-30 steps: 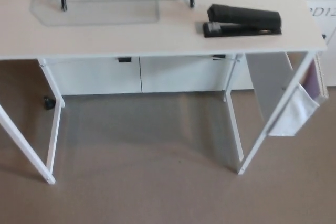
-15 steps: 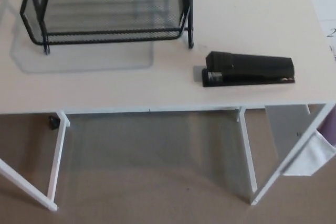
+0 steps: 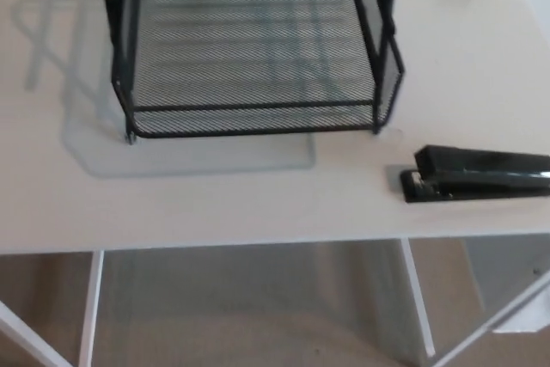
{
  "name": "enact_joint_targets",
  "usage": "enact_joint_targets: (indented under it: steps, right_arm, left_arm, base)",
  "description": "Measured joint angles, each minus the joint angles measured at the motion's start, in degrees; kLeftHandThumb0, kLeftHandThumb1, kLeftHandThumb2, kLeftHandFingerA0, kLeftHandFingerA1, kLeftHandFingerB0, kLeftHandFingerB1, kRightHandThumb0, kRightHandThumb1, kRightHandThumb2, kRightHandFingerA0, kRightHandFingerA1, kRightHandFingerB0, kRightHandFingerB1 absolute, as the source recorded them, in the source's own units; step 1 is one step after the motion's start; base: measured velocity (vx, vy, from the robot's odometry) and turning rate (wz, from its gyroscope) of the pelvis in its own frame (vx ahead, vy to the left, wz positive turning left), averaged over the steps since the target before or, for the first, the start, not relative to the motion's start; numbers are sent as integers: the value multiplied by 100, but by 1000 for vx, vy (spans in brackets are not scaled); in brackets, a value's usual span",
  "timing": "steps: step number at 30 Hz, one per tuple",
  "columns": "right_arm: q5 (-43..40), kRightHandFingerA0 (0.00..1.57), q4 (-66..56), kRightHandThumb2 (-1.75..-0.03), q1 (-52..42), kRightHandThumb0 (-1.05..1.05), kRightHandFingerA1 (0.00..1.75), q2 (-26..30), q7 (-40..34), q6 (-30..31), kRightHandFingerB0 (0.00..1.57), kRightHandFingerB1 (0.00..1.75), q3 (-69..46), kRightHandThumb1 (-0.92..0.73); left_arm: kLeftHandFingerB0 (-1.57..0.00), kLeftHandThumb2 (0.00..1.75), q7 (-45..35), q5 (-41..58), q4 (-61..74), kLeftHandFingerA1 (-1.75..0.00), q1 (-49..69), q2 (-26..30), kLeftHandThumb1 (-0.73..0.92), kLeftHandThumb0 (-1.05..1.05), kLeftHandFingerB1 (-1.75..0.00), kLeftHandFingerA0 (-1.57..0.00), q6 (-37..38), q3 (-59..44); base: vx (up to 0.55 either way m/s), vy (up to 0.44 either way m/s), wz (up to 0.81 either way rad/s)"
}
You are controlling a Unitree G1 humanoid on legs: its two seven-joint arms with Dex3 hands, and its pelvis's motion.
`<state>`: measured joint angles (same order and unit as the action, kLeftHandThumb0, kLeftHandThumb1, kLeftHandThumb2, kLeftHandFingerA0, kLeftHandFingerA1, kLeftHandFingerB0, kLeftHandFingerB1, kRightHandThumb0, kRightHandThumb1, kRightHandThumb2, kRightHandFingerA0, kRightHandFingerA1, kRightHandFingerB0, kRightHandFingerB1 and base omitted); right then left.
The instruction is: The robot walks towards a desk on which a file tray is kept in the middle and a stapler is kept to its right. The robot lifts the stapler using its right hand and places it on the file tray.
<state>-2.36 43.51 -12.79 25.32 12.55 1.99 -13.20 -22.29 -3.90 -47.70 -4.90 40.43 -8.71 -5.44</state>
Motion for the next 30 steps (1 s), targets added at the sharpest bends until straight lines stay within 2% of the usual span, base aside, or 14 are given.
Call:
enact_joint_targets:
  steps: [7, 10, 11, 13, 14, 15, 16, 20, 21, 22, 24, 25, 29, 30]
  right_arm:
    - [-19, 0, -83, -63, -15, -57, 39, 11, 82, 85, 0, 11, 0, -78]
    - [-10, 1, -28, -93, 21, -69, 38, 92, 102, 78, 0, 14, 10, -65]
    - [1, 0, 4, -65, 22, -62, 42, 123, 106, 65, 0, 12, 33, -77]
    - [12, 0, 32, -91, 26, -64, 44, 145, 102, 39, 0, 20, 50, -59]
    - [16, 0, 42, -63, 29, -56, 45, 145, 92, 37, 0, 22, 51, -73]
    - [17, 0, 45, -61, 29, -59, 38, 144, 70, 32, 0, 21, 40, -74]
    - [16, 0, 45, -63, 27, -58, 31, 143, 47, 28, 0, 17, 33, -76]
    - [39, 1, 14, -91, -5, -68, 31, 176, 34, 35, 0, 8, 100, -65]
    - [42, 0, -13, -63, -13, -59, 34, 187, 39, 41, 0, 9, 109, -78]
    - [39, 1, -20, -92, -21, -68, 33, 182, 41, 46, 0, 10, 110, -66]
    - [41, 0, -41, -63, -43, -61, 38, 170, 44, 57, 0, 11, 131, -78]
    - [40, 0, -66, -62, -56, -60, 40, 164, 46, 61, 0, 17, 134, -75]
    - [-19, 0, -133, -63, -13, -61, 42, 162, 42, 72, 0, 6, 3, -79]
    - [-29, 0, -132, -90, 7, -68, 45, 165, 48, 88, 0, 11, -13, -57]
  left_arm:
    - [0, 114, 4, 15, -40, -52, 51, -33, 59, -36, -50, -2, -3, -64]
    - [0, 114, 5, 18, -26, -52, 98, -41, 58, -36, -50, -2, -94, -95]
    - [-4, 104, 4, 23, -18, -52, 113, -48, 77, -75, -41, -9, -100, -98]
    - [0, 115, 2, 20, -9, -51, 118, -48, 58, -36, -50, -1, -105, -96]
    - [0, 114, 1, 19, -8, -52, 116, -48, 58, -36, -50, -1, -105, -88]
    - [-5, 104, 0, 17, -6, -51, 112, -48, 78, -75, -42, -9, -105, -80]
    - [0, 114, 0, 18, -2, -52, 112, -47, 58, -36, -50, -2, -105, -78]
    - [0, 115, -7, 17, 36, -52, 117, -70, 58, -36, -50, -2, -105, -55]
    - [-4, 106, -12, 14, 54, -52, 135, -68, 77, -75, -40, -9, -105, -44]
    - [-4, 105, -11, 19, 78, -52, 135, -46, 77, -76, -41, -10, -108, -70]
    - [0, 114, -10, 31, 127, -52, 135, -38, 57, -36, -50, -1, -115, -119]
    - [-4, 105, -10, 32, 143, -52, 136, -38, 76, -76, -39, -10, -119, -132]
    - [0, 114, -7, 54, 159, -52, 114, -44, 56, -36, -50, -1, -142, -205]
    - [0, 114, -4, 48, 159, -51, 111, -44, 56, -36, -50, -1, -142, -193]
  base:
    - [101, -39, 0]
    - [50, -21, 14]
    - [0, 0, 0]
    - [0, 0, 0]
    - [0, 0, 0]
    - [-15, 100, -9]
    - [-9, 134, -16]
    - [-61, 245, -4]
    - [-158, 320, -13]
    - [-156, 307, 1]
    - [28, 136, 4]
    - [82, 65, 6]
    - [29, 10, 6]
    - [40, -60, 13]
